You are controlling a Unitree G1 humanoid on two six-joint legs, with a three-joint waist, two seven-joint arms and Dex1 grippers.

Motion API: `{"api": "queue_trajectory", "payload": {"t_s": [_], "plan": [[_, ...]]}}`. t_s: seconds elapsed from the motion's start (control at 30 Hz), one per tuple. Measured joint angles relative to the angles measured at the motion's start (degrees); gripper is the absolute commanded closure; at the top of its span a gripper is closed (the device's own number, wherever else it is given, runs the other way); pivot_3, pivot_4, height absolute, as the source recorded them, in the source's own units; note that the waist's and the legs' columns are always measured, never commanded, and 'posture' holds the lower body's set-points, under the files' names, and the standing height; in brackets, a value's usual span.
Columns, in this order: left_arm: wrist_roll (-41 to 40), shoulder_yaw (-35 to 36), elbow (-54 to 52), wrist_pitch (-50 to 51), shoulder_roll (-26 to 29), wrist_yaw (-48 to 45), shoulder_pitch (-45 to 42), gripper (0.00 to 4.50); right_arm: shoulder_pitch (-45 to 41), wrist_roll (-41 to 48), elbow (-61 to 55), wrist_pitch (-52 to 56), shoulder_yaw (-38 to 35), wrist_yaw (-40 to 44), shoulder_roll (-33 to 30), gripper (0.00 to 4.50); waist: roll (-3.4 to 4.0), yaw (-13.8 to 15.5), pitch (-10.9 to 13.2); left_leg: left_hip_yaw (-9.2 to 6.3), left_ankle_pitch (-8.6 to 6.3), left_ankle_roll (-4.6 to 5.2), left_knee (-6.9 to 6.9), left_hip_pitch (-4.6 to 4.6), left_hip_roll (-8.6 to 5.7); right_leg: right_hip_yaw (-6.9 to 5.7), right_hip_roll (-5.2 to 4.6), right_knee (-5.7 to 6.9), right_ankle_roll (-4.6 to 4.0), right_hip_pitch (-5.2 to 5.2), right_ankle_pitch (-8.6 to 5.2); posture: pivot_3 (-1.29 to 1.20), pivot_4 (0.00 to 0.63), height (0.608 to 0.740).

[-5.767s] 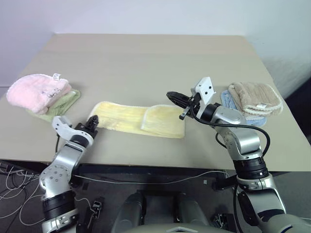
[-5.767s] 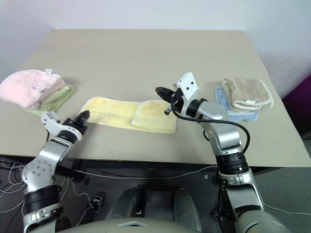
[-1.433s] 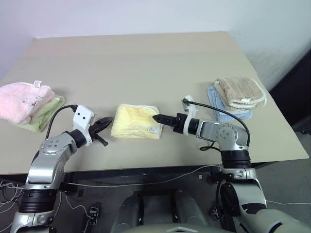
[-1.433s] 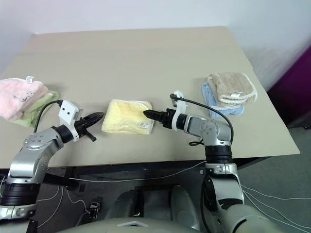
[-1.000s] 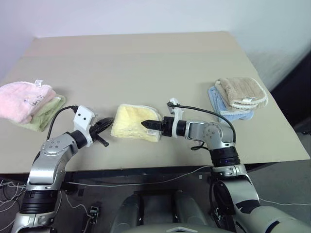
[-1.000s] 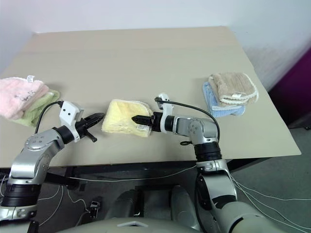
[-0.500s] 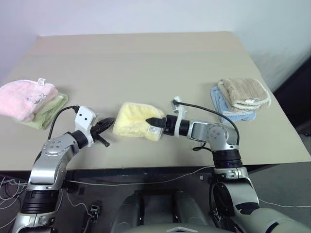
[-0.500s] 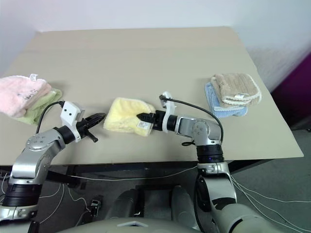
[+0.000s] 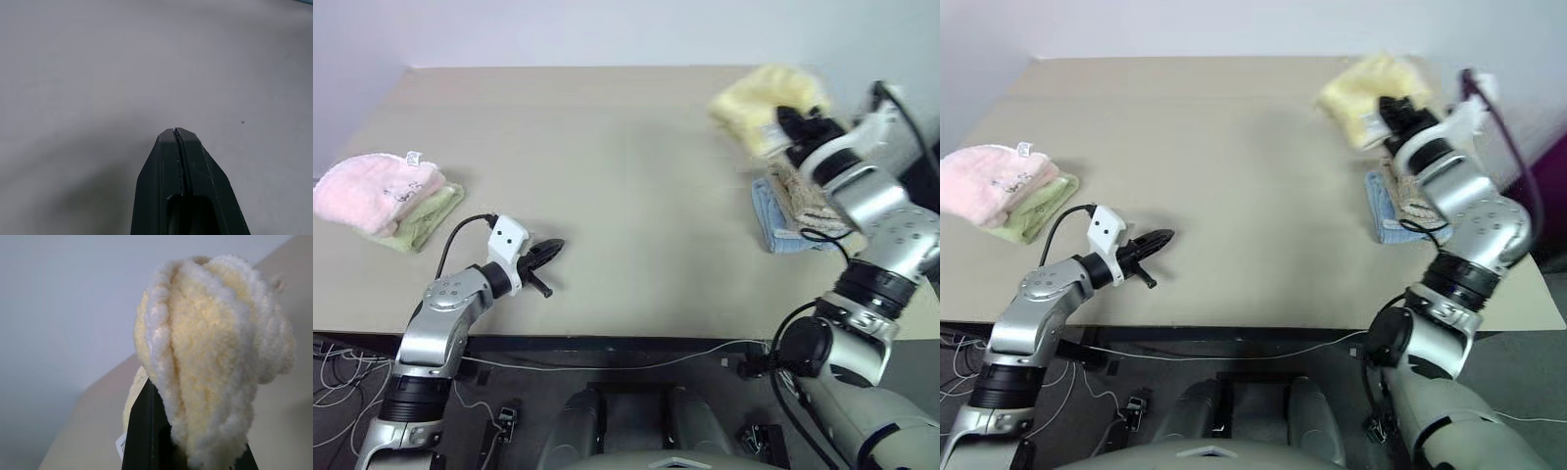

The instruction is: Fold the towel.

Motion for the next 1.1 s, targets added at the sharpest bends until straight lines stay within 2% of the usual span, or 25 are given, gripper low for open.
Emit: {"api": "queue_trajectory", "payload": {"t_s": [0.17, 0.37, 0.53, 0.63, 0.93, 1.0, 1.1], "plan": [[0.9, -2.0, 3.2, -1.9, -1.6, -1.3, -2.3, 4.50, 2.2, 4.1, -0.8, 0.6, -7.0, -9.8, -1.9, 4.47, 0.01, -0.1, 0.0, 0.03, 0.01, 0.02, 0.01, 0.01, 0.04, 0.01, 0.03, 0.00, 0.00, 0.04, 0.00, 0.00, 0.150, 0.740], [1.7, -3.4, 4.6, -3.2, -1.9, -2.0, -2.9, 4.50, 7.6, 8.2, -2.7, 2.5, -8.0, -18.0, 0.3, 4.47, 0.03, -0.1, 0.0, 0.06, 0.01, 0.03, 0.03, 0.00, 0.06, 0.03, 0.05, 0.04, 0.00, 0.03, 0.00, 0.00, 0.150, 0.740], [2.2, -3.4, 5.2, -3.6, -1.9, -2.4, -2.9, 4.50, 8.2, 11.4, -3.3, 2.0, -9.0, -24.6, 0.6, 4.47, 0.04, 0.0, 0.0, 0.06, 0.02, 0.03, 0.04, 0.01, 0.05, 0.02, 0.05, 0.04, 0.01, 0.05, 0.00, 0.00, 0.150, 0.740], [2.2, -3.4, 5.6, -4.1, -2.2, -2.4, -2.9, 4.50, 8.6, 13.2, -3.3, 1.3, -8.9, -26.3, 0.5, 3.64, 0.04, 0.0, 0.0, 0.07, 0.02, 0.04, 0.05, 0.01, 0.05, 0.02, 0.06, 0.03, 0.01, 0.06, 0.00, 0.00, 0.150, 0.740], [2.4, -3.8, 6.5, -4.5, -2.9, -3.0, -2.9, 4.50, 9.8, 18.0, -5.7, -1.5, -7.2, -27.8, -0.2, 0.58, 0.05, 0.0, 0.0, 0.07, 0.02, 0.04, 0.05, 0.02, 0.05, 0.02, 0.08, 0.03, 0.01, 0.07, 0.00, 0.00, 0.150, 0.740], [2.5, -3.9, 6.9, -4.6, -2.9, -3.2, -3.0, 4.50, 10.4, 18.3, -6.6, -2.0, -6.6, -28.0, -0.6, 0.02, 0.05, 0.0, 0.0, 0.07, 0.02, 0.04, 0.06, 0.02, 0.05, 0.02, 0.08, 0.03, 0.01, 0.08, 0.00, 0.00, 0.150, 0.740], [2.7, -3.9, 8.3, -4.8, -3.0, -3.8, -3.5, 4.50, 11.8, 18.4, -8.3, -3.4, -6.1, -28.9, -2.4, 0.02, 0.05, 0.2, 0.0, 0.07, 0.02, 0.04, 0.06, 0.01, 0.04, 0.01, 0.07, 0.03, 0.01, 0.08, 0.00, 0.00, 0.150, 0.740]]}}
